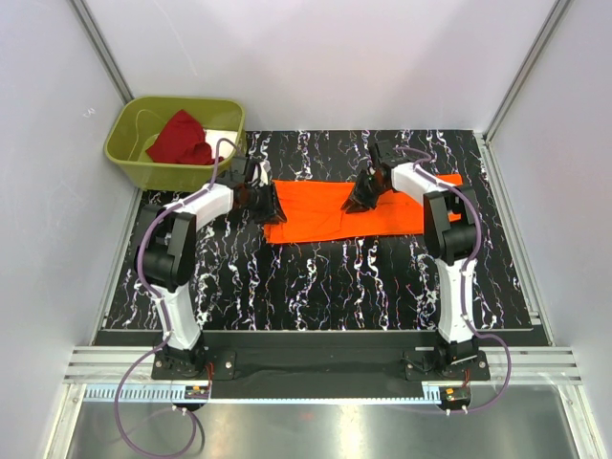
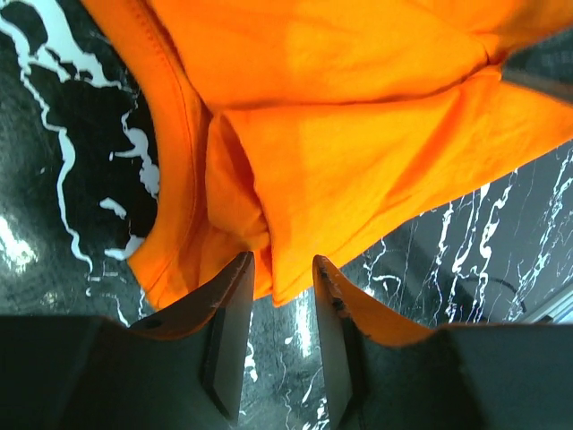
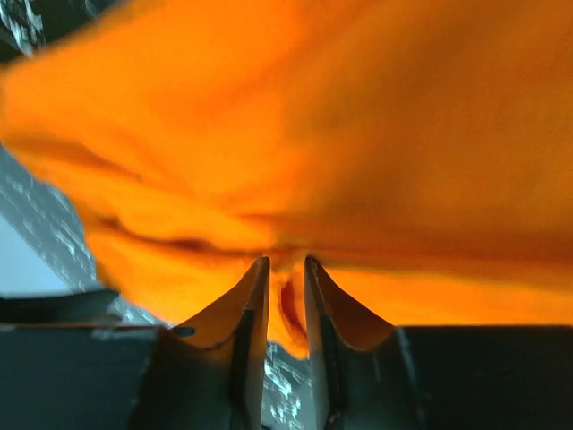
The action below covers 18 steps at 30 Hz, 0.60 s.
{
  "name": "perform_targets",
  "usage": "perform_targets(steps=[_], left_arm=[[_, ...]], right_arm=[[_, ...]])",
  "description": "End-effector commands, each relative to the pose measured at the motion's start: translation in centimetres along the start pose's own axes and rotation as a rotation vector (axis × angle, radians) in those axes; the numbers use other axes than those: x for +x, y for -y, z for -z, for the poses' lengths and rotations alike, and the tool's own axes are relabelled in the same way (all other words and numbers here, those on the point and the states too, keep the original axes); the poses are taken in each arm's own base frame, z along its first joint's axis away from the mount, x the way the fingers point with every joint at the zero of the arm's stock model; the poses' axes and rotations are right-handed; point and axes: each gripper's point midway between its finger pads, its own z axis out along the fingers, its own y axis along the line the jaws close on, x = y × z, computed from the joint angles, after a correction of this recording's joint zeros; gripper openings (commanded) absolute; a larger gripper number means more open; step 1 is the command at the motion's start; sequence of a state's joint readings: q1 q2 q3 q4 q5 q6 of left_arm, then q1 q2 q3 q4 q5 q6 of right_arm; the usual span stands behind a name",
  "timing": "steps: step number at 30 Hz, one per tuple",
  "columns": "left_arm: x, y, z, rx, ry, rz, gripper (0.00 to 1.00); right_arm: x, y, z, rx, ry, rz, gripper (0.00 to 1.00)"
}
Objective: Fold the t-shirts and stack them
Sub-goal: Fold the tshirt
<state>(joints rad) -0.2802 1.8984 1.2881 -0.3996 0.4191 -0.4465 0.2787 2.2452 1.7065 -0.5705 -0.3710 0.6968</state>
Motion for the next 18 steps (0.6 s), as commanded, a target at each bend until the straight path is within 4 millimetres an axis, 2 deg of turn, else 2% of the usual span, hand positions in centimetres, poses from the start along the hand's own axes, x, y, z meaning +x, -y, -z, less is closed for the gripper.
perform_targets(steps=[1,8,14,18], left_arm=[[-2.2,1.7,0.4,0.057,0.051,-0.025,0.38],[-0.6,0.7,0.1,0.031,0.017,-0.002,0.39],[0.1,0.4,-0.3,0.029,-0.012,0.009,0.4],[0.6,0.5,-0.6,0.031,-0.027,0.008,0.4]], right_arm=[[1.4,-3.0,3.9,-0.11,-0.022,0.06,0.31],[4.2,-3.2,4.2,-0.166,-0.094,0.069,0.38],[6.2,-3.0,2.8,-0.178,-0.164,0.074,0.39],[6.5,-2.5,2.3,-0.163,-0.168,0.073,0.38]])
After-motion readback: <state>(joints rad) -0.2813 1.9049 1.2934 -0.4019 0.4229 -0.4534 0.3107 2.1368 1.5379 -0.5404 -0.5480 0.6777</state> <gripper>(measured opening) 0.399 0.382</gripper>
